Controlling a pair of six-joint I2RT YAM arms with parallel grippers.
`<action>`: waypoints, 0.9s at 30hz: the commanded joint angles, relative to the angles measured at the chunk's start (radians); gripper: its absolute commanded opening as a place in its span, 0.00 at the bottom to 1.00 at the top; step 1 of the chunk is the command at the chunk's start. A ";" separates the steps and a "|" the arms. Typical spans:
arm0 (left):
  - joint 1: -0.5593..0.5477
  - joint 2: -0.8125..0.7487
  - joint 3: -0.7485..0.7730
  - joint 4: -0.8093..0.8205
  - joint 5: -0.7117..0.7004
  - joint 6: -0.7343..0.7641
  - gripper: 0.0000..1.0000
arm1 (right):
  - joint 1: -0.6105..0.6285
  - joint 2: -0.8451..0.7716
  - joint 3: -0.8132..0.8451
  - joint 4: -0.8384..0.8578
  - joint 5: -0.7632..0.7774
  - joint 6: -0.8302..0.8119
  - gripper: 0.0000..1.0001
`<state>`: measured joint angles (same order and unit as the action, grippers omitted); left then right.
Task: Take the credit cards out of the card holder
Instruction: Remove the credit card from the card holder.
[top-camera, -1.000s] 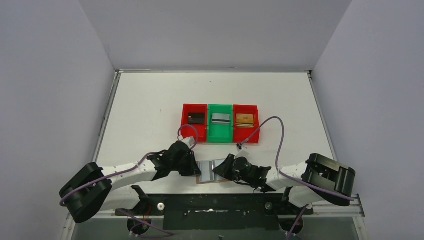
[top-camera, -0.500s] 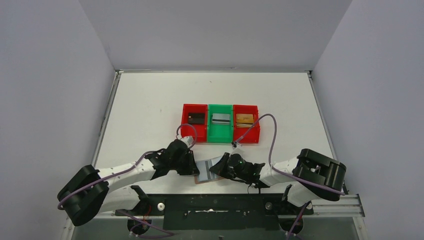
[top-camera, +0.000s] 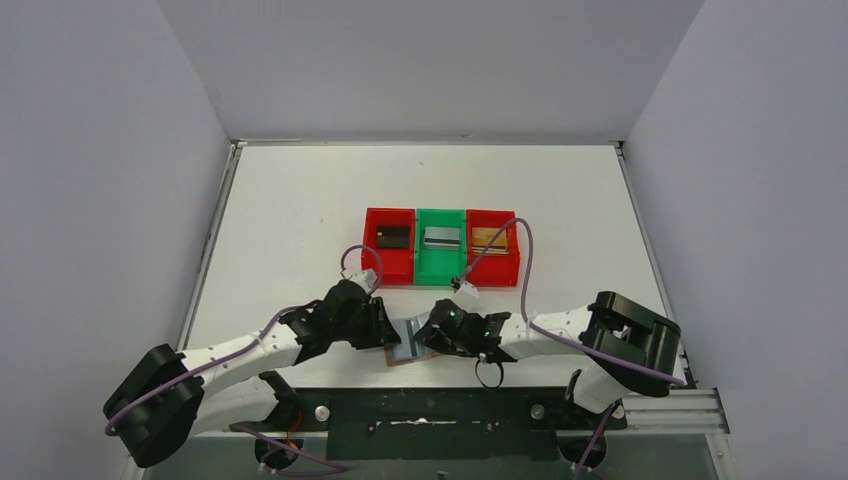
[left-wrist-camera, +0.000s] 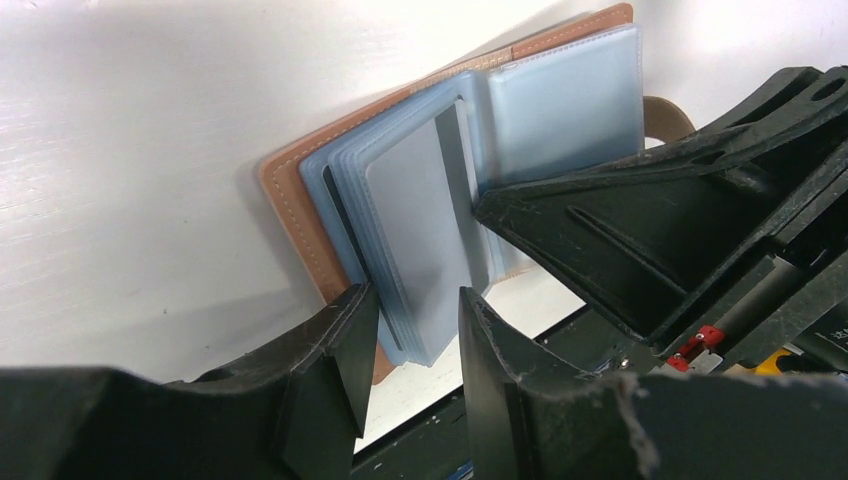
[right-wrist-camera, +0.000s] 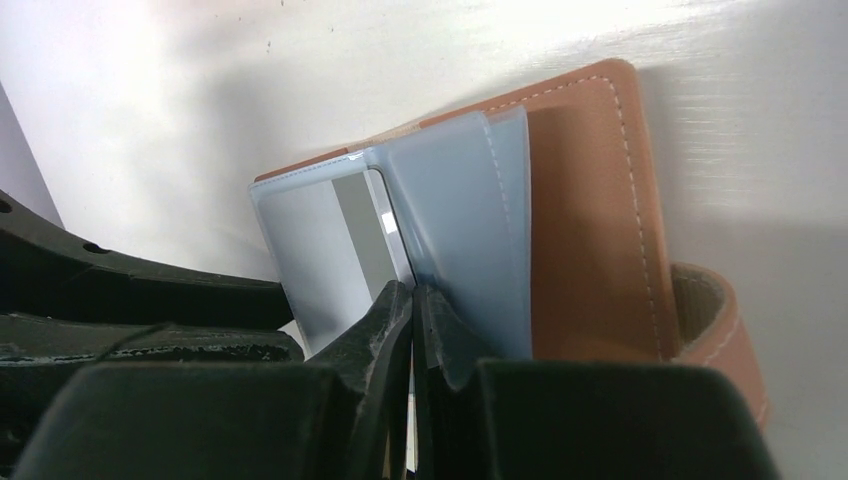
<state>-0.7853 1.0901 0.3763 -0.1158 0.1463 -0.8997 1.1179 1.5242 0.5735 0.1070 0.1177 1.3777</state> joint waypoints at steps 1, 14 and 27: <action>0.004 0.014 0.006 0.084 0.038 -0.017 0.35 | 0.010 0.054 -0.004 -0.161 0.045 0.002 0.00; 0.005 -0.034 0.055 -0.035 -0.048 -0.024 0.39 | -0.030 0.026 -0.161 0.143 -0.055 0.022 0.00; 0.004 -0.018 0.081 -0.037 -0.037 -0.017 0.42 | -0.004 -0.112 -0.050 0.014 0.064 -0.112 0.20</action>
<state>-0.7853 1.0721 0.4011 -0.1638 0.1127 -0.9165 1.1027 1.4509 0.4610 0.2337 0.1055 1.3495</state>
